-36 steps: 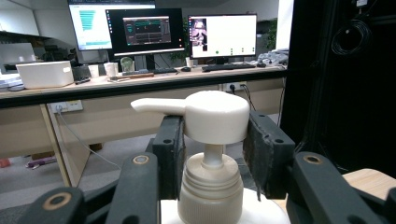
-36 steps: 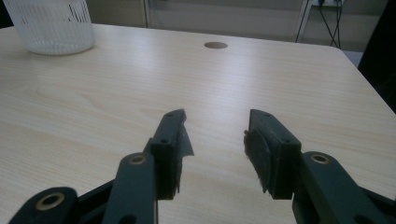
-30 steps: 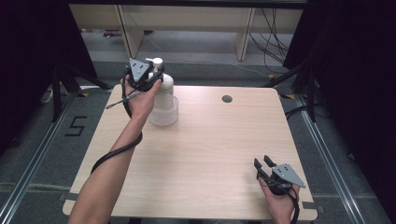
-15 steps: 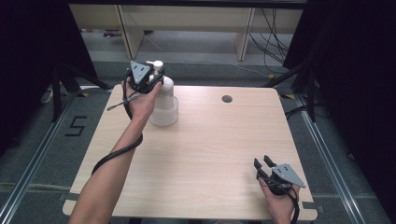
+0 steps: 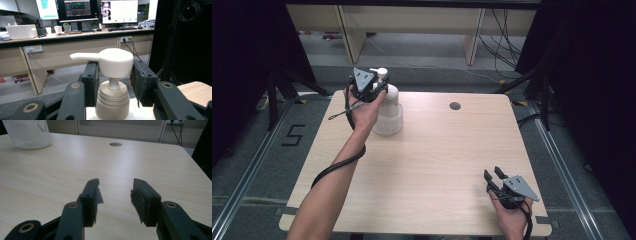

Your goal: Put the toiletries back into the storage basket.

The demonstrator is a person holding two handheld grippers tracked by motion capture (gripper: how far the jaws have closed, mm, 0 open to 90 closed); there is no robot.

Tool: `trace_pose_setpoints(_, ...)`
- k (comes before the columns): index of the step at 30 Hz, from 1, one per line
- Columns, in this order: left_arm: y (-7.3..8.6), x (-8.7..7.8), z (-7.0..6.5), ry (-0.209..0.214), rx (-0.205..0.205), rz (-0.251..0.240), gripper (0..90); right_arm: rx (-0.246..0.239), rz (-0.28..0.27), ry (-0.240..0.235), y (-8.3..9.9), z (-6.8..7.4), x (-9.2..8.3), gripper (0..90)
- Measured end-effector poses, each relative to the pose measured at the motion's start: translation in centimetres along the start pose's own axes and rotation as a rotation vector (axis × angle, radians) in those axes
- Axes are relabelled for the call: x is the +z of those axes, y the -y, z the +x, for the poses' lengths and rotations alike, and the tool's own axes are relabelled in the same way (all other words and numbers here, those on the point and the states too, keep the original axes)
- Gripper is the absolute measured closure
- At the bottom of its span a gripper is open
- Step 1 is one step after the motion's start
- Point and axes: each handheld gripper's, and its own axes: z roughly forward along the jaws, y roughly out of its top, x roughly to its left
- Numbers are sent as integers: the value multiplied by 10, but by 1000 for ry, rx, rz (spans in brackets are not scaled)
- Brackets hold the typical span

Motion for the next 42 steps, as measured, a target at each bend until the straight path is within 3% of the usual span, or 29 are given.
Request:
trace_pose_setpoints(21, 13, 4, 0, 2, -11, 28, 587, -4, -11, 7, 0, 0, 0, 568)
trace_pose_setpoints(25, 16, 4, 1, 3, -12, 35, 587, 23, -8, 3, 0, 2, 0, 568)
trace_pose_setpoints(31, 17, 4, 2, 4, -13, 36, 586, -1, -17, 4, 0, 0, 1, 568)
trace_pose_setpoints(32, 18, 4, 2, 4, -13, 35, 586, 45, 2, -3, 0, 4, 0, 568)
trace_pose_setpoints(33, 18, 4, 2, 4, -14, 35, 586, 1, 4, 6, 0, 1, 0, 568)
trace_pose_setpoints(42, 21, 0, 7, -1, -23, 27, 582, 7, 9, 1, 0, 2, -1, 568)
